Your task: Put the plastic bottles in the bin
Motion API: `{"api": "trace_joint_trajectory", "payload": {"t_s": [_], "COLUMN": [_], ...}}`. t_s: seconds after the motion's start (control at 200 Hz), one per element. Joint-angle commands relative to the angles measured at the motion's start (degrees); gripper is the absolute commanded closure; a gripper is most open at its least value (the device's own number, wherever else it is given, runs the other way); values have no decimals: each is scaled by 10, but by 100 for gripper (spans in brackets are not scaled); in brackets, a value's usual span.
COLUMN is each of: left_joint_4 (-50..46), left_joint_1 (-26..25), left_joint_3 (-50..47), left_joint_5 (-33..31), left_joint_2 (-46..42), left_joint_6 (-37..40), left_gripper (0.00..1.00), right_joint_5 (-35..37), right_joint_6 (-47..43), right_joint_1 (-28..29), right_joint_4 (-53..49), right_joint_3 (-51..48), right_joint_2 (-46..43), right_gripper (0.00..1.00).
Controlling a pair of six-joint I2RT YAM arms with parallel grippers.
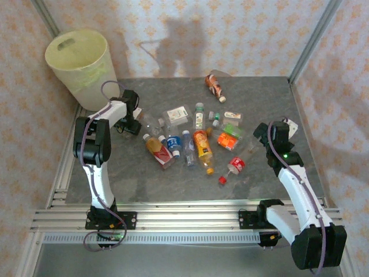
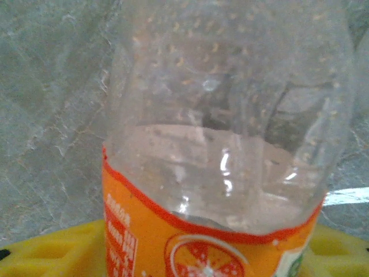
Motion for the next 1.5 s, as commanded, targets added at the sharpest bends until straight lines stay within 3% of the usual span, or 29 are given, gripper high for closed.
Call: {"api": "trace_joint_trajectory", "payload": {"t_s": [0.0, 0.195, 0.31, 0.555, 0.781, 1.086, 1.271, 1.496], "left_joint_4": [24, 27, 9, 41, 64, 87, 72, 44], "left_joint_1": [0, 0, 0, 2, 18, 60, 106, 140], "left_joint_3": [-15, -14, 9, 74, 164, 313, 422, 582], "left_joint_5": [-17, -13, 34, 47, 46, -96, -74, -49], "left_joint_2": [-45, -68, -115, -226, -265, -178, -84, 43], "left_joint_6": [-12, -24, -57, -159, -249, -358, -437, -457], "left_gripper": [38, 43, 43, 47, 47, 47, 48, 48], "right_joint_5": [19, 19, 6, -259, -333, -351, -340, -308], "right_joint_6": [-6, -10, -13, -59, -58, -14, -18, -23], "right_joint_1": [1, 1, 1, 1, 2, 2, 2, 2], "right_joint_4": [-5, 7, 16, 68, 55, 85, 72, 47], "right_joint_3": [6, 5, 13, 48, 104, 113, 115, 120], "right_joint_2": [-3, -2, -1, 8, 31, 31, 24, 27], "right_gripper": [0, 1, 1, 1, 1, 1, 1, 1]}}
